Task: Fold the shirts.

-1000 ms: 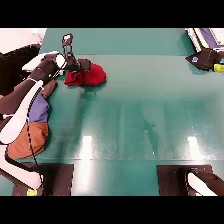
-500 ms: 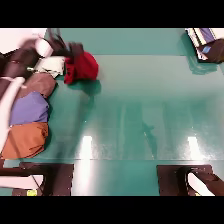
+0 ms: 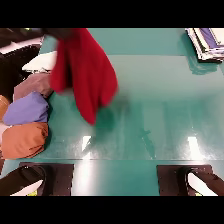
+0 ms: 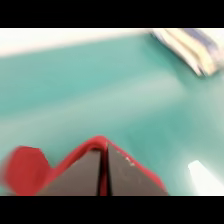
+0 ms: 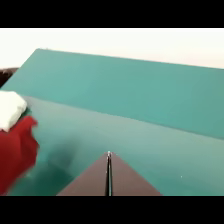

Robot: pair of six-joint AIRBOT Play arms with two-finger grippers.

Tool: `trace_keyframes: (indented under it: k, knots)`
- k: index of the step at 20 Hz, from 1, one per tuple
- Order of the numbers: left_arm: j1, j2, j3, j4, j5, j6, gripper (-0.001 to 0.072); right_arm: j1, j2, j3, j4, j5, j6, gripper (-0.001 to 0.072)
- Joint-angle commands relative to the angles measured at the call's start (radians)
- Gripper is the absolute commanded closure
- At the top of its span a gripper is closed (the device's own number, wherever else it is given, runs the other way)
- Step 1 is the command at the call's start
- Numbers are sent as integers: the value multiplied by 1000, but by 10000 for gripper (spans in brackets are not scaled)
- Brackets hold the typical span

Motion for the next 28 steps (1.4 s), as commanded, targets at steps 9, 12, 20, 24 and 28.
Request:
trace_keyframes:
  k: [9,12,20,24,28]
  knots:
    - [50,-108,-159,104,-253,0,141,1,-18,41,-3,160,1,697]
    - [223,-117,-373,41,-230,4,141,1,-31,41,-2,161,1,697]
    - [379,-266,-684,-176,-84,41,141,1,-121,41,104,174,2,696]
    - [379,-347,-684,-261,-84,69,246,1,-134,41,102,178,2,696]
    - [380,-356,-663,-320,-61,94,680,-22,-135,40,98,222,2,697]
